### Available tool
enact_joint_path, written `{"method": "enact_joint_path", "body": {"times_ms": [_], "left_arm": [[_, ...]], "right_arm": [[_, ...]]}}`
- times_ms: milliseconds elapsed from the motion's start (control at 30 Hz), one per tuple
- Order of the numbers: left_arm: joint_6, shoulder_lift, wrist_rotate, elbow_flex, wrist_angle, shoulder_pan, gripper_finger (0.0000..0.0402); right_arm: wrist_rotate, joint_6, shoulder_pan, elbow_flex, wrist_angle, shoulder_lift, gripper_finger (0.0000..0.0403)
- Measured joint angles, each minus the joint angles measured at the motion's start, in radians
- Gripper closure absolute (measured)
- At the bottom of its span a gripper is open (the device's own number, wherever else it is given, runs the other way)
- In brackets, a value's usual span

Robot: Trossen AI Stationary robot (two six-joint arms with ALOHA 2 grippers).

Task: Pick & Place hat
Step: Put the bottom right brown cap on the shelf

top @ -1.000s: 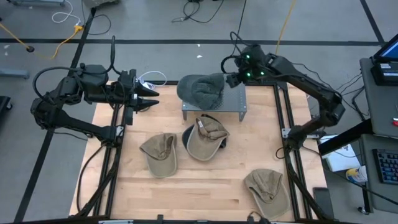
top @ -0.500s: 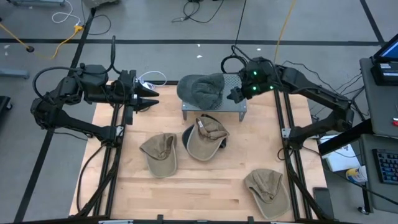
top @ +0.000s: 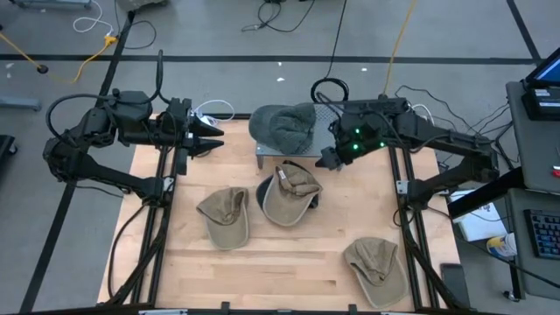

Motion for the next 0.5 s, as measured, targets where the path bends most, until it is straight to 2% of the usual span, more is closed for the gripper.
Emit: {"method": "enact_joint_path", "body": {"times_ms": [200, 500], "left_arm": [[0.000, 0.000, 0.000, 0.000, 0.000, 0.000, 0.0266], [0.006, 0.000, 0.000, 0.000, 0.000, 0.000, 0.0266]], "right_arm": [[0.000, 0.104, 0.105, 0.000, 0.000, 0.000, 0.0264], [-0.001, 0.365, 0.282, 0.000, 0.000, 0.000, 0.0266]]}}
